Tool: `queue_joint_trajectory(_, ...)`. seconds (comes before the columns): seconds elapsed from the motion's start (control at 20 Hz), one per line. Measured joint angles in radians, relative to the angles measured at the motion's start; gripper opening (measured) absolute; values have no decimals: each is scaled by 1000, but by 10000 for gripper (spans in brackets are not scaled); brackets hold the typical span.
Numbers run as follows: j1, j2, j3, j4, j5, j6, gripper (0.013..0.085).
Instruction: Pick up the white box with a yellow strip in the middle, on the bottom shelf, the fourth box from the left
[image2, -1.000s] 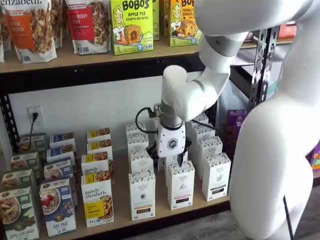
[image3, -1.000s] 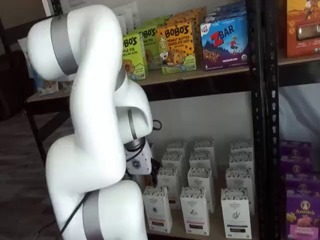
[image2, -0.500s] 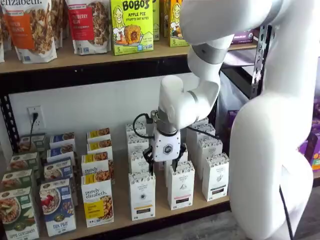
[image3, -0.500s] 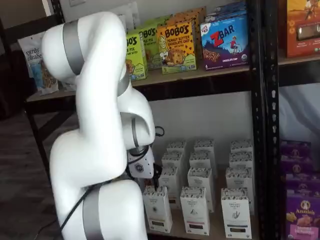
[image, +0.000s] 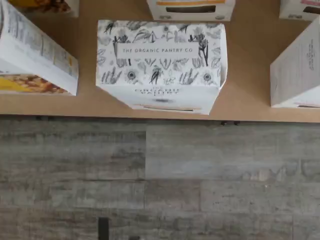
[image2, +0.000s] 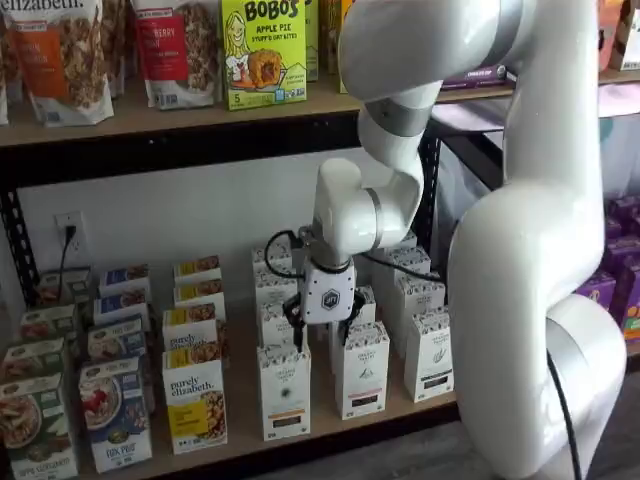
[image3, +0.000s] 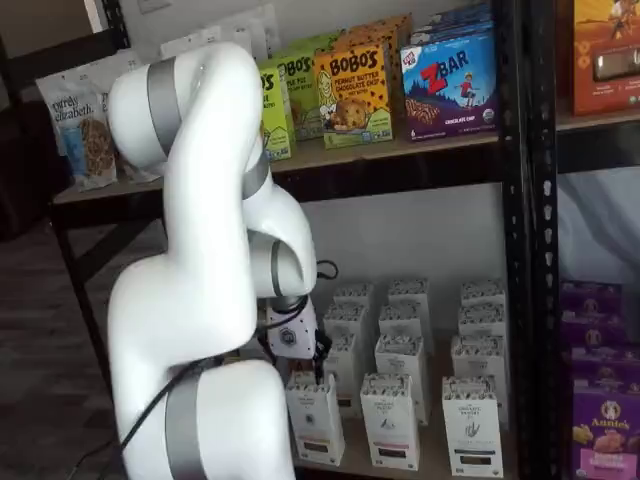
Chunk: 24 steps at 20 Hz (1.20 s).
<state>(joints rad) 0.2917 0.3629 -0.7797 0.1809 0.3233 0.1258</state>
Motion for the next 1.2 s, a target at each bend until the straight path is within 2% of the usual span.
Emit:
queue_joint_trajectory(0.25,-22,88,-95,-28,29,7,850)
queue_joint_trajectory(0.55,-29,188,-204,6,69,-29,850)
queue_joint_trajectory(1.2,-27,315,-350,15,86,-35,850)
